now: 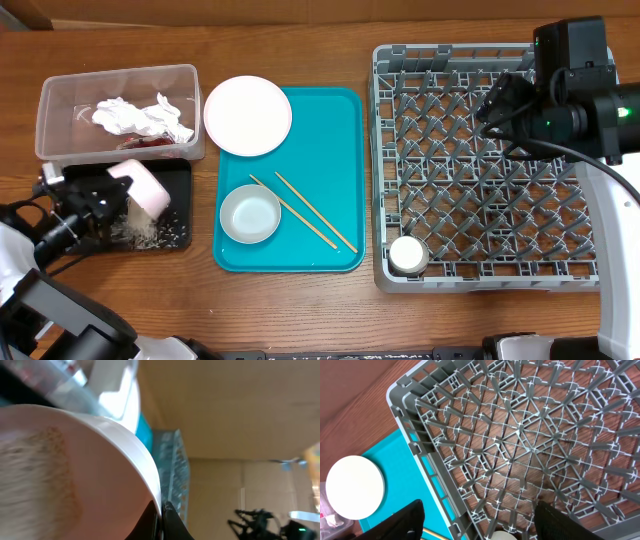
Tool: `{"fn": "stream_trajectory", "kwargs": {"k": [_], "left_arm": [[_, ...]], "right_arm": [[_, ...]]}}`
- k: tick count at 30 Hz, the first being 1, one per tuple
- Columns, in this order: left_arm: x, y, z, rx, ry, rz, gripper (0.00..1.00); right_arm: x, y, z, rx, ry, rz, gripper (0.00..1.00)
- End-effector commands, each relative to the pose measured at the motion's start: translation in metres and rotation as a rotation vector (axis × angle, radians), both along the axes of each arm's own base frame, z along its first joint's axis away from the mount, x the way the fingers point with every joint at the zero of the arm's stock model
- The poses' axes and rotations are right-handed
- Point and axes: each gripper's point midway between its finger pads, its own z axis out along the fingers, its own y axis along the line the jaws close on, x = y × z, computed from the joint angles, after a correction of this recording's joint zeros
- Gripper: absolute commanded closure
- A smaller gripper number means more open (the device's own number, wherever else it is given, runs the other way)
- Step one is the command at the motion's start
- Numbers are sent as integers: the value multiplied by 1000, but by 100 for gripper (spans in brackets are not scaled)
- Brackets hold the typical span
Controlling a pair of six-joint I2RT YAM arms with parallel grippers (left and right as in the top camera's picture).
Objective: Sort waste into correct bins and load items into the dishwasher
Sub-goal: 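Tip the pink bowl over the black tray to dump the rice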
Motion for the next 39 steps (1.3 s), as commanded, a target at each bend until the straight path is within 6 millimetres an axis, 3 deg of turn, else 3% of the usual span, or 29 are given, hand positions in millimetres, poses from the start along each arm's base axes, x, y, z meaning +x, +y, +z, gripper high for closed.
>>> {"fn": "stream_trajectory", "kwargs": {"k": [1, 9, 14, 35, 39], "left_arm": [[6, 6, 34, -135, -139, 37, 96], [10, 29, 44, -175, -182, 74, 96], [10, 29, 40, -168, -158, 78, 96], [12, 31, 43, -168, -178, 73, 96], [13, 32, 36, -147, -142, 83, 96]], "right_arm": [[-1, -1, 3, -3, -11, 5, 28], [0, -1, 3, -2, -12, 5, 28], [4, 7, 6, 39, -34, 23, 28], [5, 7, 6, 37, -35, 26, 28], [5, 7, 6, 36, -35, 26, 28]]}}
